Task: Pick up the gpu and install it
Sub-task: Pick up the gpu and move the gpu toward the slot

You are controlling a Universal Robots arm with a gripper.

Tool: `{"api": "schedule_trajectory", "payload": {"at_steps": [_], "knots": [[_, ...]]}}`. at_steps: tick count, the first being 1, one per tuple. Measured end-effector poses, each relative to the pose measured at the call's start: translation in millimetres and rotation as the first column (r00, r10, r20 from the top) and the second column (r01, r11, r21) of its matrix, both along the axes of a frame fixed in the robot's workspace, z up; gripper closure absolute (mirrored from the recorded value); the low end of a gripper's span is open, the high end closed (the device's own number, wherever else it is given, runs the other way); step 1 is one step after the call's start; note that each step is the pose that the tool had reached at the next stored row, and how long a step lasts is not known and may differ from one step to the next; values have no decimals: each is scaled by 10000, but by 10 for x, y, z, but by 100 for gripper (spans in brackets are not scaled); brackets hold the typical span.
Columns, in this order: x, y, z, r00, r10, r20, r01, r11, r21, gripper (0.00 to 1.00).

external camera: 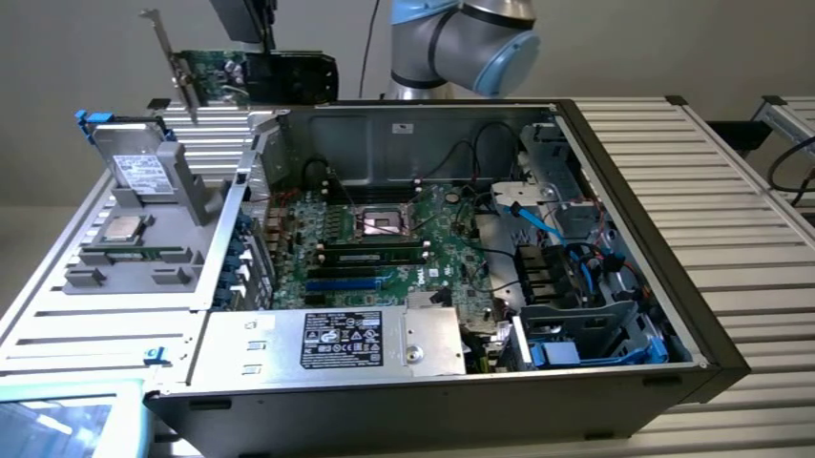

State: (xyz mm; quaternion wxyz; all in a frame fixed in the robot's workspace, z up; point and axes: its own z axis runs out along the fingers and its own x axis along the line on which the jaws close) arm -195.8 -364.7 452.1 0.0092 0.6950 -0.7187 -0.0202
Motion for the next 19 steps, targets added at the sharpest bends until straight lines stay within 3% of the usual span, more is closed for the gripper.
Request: {"api": "schedule_trajectory", "payload": {"at_steps": [17,19], "knots": [[772,-5,4,10000,41,-13,-41,10000,0,72],[813,-5,5,10000,44,-17,-44,10000,-1,72]]}}
